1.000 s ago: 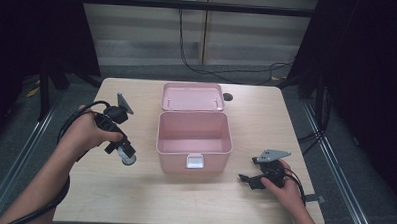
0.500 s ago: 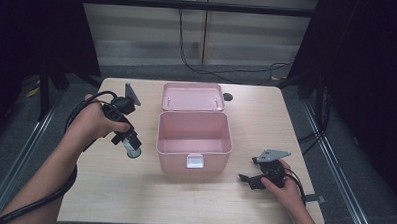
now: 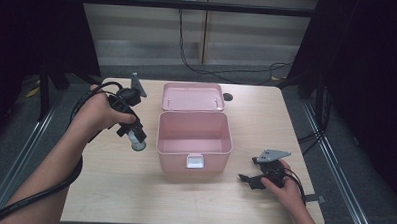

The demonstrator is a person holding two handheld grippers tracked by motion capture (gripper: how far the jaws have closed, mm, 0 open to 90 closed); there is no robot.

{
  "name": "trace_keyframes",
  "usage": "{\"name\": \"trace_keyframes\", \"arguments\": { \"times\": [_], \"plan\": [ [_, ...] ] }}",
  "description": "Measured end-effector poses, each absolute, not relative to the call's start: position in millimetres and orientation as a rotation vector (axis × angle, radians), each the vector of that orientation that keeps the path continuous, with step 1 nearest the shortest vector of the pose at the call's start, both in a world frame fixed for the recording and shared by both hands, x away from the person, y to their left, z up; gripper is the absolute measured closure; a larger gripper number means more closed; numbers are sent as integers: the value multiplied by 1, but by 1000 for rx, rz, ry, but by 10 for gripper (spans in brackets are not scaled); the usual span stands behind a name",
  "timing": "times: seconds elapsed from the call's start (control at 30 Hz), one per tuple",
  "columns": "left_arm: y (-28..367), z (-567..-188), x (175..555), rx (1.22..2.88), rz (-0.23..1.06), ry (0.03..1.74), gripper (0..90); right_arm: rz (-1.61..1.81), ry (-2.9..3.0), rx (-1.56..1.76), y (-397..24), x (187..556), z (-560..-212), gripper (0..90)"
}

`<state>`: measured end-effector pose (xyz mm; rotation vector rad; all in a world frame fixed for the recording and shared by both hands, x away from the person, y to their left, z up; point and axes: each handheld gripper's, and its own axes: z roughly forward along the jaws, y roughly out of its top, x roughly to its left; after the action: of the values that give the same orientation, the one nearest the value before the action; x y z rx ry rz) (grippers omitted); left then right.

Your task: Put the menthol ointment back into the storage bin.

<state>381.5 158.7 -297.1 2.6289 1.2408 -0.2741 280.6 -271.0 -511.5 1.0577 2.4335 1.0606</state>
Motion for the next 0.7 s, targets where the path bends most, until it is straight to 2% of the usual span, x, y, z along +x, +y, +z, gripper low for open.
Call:
{"name": "trace_keyframes", "arguments": {
  "times": [0.7],
  "plan": [
    [132,-277,394,2640,-262,1229,502,1058,2435,1057,-271,281,-511,134]
  ]
}}
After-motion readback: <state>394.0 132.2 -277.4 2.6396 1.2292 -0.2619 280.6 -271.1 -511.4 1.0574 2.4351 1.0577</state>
